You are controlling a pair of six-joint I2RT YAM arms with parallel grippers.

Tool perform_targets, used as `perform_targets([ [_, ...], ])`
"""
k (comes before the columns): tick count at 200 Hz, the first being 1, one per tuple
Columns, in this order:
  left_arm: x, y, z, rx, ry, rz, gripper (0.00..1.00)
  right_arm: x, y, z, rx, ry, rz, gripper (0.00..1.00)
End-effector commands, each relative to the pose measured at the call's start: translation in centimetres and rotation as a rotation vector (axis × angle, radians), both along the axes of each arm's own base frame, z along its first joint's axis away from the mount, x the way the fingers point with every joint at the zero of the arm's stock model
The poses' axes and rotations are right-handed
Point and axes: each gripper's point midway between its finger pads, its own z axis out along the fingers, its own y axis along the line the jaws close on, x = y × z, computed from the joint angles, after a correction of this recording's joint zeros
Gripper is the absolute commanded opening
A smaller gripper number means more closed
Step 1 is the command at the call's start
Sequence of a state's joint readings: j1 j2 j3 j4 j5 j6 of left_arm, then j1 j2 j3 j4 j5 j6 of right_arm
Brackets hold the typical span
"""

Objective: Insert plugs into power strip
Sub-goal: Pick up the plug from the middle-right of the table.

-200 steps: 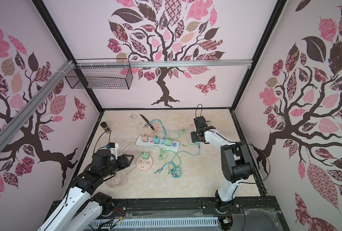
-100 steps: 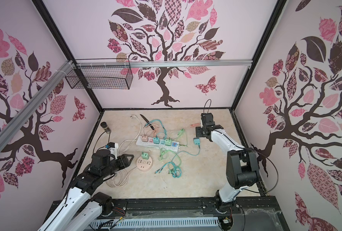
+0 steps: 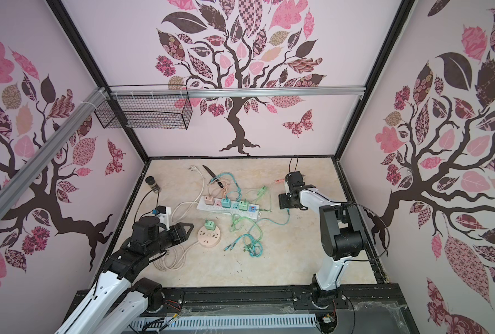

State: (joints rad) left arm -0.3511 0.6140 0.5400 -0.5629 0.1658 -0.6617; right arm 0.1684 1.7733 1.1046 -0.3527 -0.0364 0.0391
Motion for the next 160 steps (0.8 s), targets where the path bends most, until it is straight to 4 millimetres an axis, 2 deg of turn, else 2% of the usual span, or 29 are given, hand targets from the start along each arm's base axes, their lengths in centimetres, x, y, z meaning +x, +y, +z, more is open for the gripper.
perform_targets([
  [1,0.2,0.1,0.2,0.002,-0.016,0.002,0.55,-0.2,0.3,-1.2,0.018,0.03,0.002,0.65],
  [87,0.2,0.1,0.2,0.002,-0.016,0.003,0.55,0.2,0.0,-2.9,-0.013,0.057,0.003,0.57],
  [160,0.3,0.1,0.1,0.003,-0.012,0.001,0.55,0.9,-0.1,-3.3,-0.029,0.05,0.012,0.54],
])
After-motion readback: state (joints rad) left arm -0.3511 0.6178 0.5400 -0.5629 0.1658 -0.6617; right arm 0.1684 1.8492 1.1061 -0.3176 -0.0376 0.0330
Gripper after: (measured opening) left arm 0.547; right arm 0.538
